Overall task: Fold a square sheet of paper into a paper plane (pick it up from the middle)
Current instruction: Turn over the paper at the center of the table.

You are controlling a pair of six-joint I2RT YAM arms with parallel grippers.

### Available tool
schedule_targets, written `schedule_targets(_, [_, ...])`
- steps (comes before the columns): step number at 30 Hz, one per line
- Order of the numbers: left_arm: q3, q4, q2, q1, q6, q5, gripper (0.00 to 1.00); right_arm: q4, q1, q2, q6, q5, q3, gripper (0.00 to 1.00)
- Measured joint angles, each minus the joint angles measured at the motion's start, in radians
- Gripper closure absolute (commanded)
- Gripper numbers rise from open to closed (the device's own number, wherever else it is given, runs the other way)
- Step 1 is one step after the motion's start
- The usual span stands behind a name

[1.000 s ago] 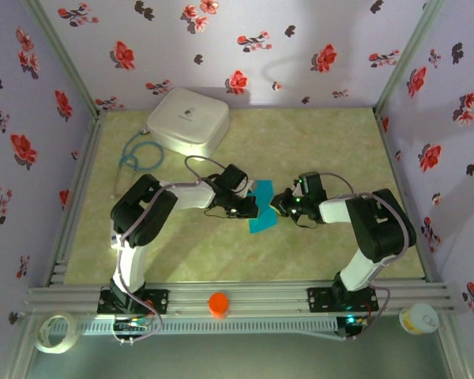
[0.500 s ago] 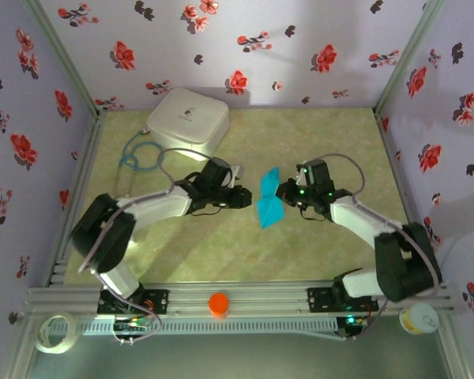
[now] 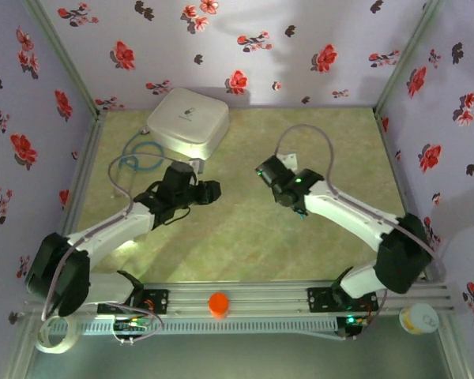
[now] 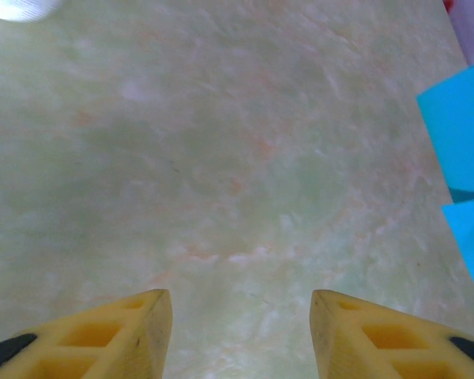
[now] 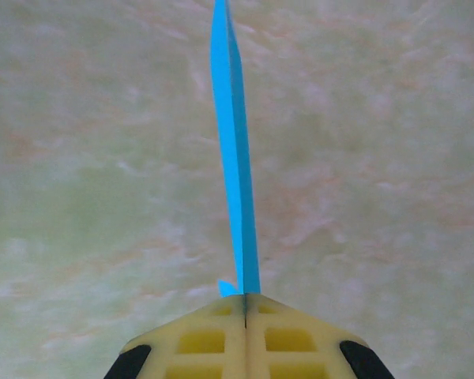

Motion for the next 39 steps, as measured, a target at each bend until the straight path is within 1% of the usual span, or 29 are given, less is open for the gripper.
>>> schedule_targets(3, [-0.043,-0.012,-0.086,0.034,-0.002,-0.062,0.34,-0.043,0.061,0.122,0.008,0.114,0.040,1.00])
schedule_targets(5, [-0.087,-0.018,-0.157,0.051,-0.002,-0.110,0.20,-0.057,0.099,0.210,0.024,0.158,0.071,1.00])
schedule_targets(6, [-0.117,-0.025,-0.201,0.060,-0.002,-0.132,0.16,-0.064,0.117,0.256,0.031,0.172,0.090,1.00])
schedule_targets(9, [-0.201,-0.037,-0.330,0.084,0.002,-0.180,0.16,-0.072,0.169,0.381,0.053,0.178,0.152,1.00])
schedule_targets(13, [-0.288,-0.063,-0.489,0.122,-0.015,-0.230,0.21,-0.063,0.230,0.515,0.071,0.106,0.253,0.99])
schedule_targets(15, [-0.298,-0.082,-0.526,0.139,-0.027,-0.240,0.26,-0.046,0.245,0.562,0.081,0.047,0.298,0.95])
schedule_targets(17, [-0.298,-0.096,-0.540,0.148,-0.034,-0.246,0.30,-0.013,0.254,0.583,0.090,-0.023,0.319,0.88])
schedule_targets(18, [-0.298,-0.101,-0.541,0.151,-0.035,-0.246,0.32,0.008,0.254,0.584,0.094,-0.068,0.319,0.81])
schedule_targets(19, [-0.298,-0.104,-0.540,0.151,-0.035,-0.246,0.33,0.029,0.252,0.581,0.098,-0.115,0.319,0.72])
schedule_targets(20, [-0.298,-0.108,-0.539,0.152,-0.036,-0.245,0.35,0.052,0.248,0.577,0.105,-0.160,0.317,0.65])
schedule_targets(22, [-0.298,-0.113,-0.534,0.152,-0.035,-0.241,0.42,0.118,0.236,0.553,0.115,-0.272,0.295,0.59])
schedule_targets(24, [-0.295,-0.113,-0.516,0.154,-0.032,-0.222,0.49,0.182,0.214,0.504,0.131,-0.381,0.249,0.56])
schedule_targets(26, [-0.286,-0.114,-0.486,0.154,-0.030,-0.195,0.51,0.250,0.175,0.424,0.147,-0.487,0.176,0.55])
schedule_targets(28, [-0.268,-0.112,-0.443,0.154,-0.029,-0.151,0.55,0.342,0.113,0.310,0.168,-0.597,0.072,0.53])
schedule_targets(29, [-0.261,-0.109,-0.422,0.155,-0.030,-0.131,0.56,0.386,0.080,0.251,0.180,-0.644,0.019,0.55])
schedule_targets(31, [-0.239,-0.099,-0.364,0.156,-0.030,-0.074,0.61,0.487,0.001,0.129,0.207,-0.746,-0.097,0.67])
schedule_targets(34, [-0.210,-0.066,-0.272,0.156,-0.042,0.014,0.66,0.610,-0.125,0.012,0.256,-0.879,-0.241,0.84])
schedule_targets(37, [-0.179,-0.023,-0.164,0.150,-0.060,0.103,0.66,0.692,-0.229,-0.010,0.293,-0.997,-0.344,0.92])
schedule_targets(39, [-0.158,0.000,-0.094,0.138,-0.073,0.150,0.66,0.722,-0.267,-0.003,0.309,-1.063,-0.394,0.95])
